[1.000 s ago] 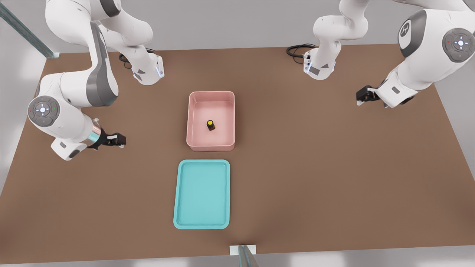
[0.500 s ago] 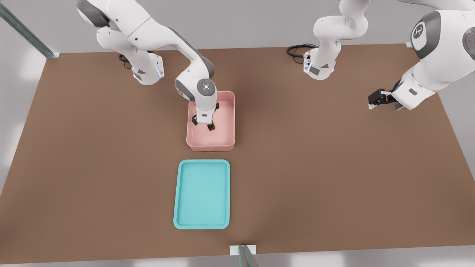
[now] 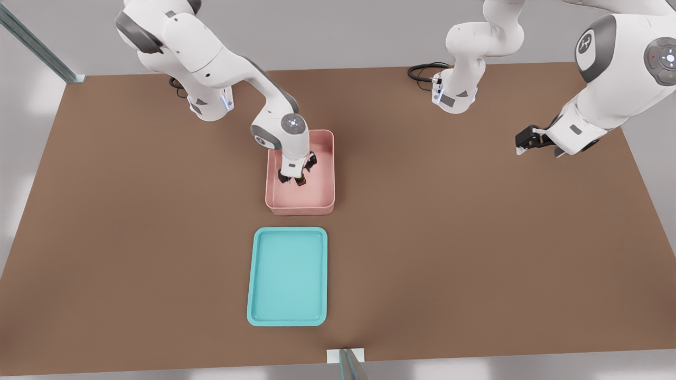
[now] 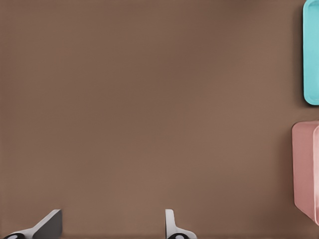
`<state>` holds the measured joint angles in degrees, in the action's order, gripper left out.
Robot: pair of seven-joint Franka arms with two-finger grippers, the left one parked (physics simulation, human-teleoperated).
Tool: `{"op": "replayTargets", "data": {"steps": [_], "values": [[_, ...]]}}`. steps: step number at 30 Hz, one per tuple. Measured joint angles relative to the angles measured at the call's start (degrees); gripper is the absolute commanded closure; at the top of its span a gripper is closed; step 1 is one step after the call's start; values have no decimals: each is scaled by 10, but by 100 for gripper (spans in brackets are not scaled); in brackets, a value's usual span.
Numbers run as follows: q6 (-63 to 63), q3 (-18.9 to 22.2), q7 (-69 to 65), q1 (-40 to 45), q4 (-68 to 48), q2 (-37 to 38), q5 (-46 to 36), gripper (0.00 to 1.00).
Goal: The left arm remains still, and the right arm places the button from the box into the tray
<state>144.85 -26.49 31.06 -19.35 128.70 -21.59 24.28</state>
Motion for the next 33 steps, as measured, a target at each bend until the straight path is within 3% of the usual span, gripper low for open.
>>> {"op": "replayTargets", "data": {"steps": [6, 9, 17, 24, 29, 31, 33], "values": [[15, 12, 37, -6, -5, -29, 19, 2], [19, 13, 51, -7, -6, -31, 22, 27], [21, 17, 79, -5, -11, -32, 24, 45], [6, 16, 90, 8, -20, 0, 20, 50], [-92, 10, 67, 28, -105, 53, -60, 50], [-126, 12, 55, 30, -158, 30, -81, 50], [-152, 40, 42, 29, -266, -43, -92, 50]]}}
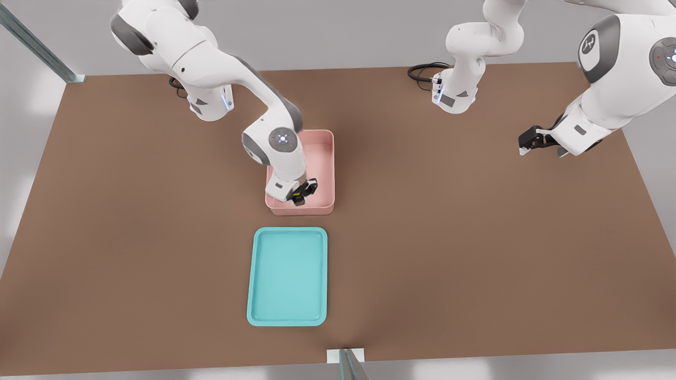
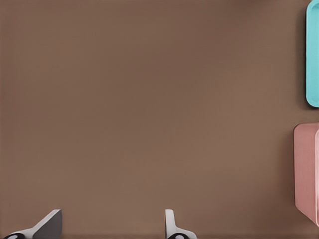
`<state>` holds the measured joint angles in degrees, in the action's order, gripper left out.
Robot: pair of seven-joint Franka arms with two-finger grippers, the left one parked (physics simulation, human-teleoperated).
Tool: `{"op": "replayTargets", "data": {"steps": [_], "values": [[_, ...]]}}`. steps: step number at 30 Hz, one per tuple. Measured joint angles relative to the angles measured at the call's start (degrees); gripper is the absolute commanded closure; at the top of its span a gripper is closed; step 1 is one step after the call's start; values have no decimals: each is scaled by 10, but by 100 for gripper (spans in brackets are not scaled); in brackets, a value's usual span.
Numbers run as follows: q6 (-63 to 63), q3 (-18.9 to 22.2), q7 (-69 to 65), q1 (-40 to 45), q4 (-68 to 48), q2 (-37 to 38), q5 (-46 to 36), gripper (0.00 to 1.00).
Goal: The left arm remains still, and the right arm places the button from the box into the tray
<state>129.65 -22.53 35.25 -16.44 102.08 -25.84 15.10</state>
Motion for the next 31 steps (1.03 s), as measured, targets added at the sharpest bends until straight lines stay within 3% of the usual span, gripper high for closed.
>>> {"op": "replayTargets", "data": {"steps": [3, 7, 8, 9, 15, 18, 21, 25, 31], "values": [[-24, 46, -21, 2, -152, -130, -4, 50], [-34, 65, -46, 1, -185, -182, -6, 49], [-35, 66, -51, 1, -186, -187, -6, 42], [-35, 66, -55, 1, -186, -190, -7, 0], [-36, 66, -78, 5, -187, -187, -12, 0], [-56, 70, -92, 19, -168, -93, -14, 0], [-128, 124, -115, 61, -166, 44, -37, 0], [-245, 212, -162, 86, -247, 77, -93, 0], [-332, 228, -227, 83, -275, 75, -127, 0]]}}
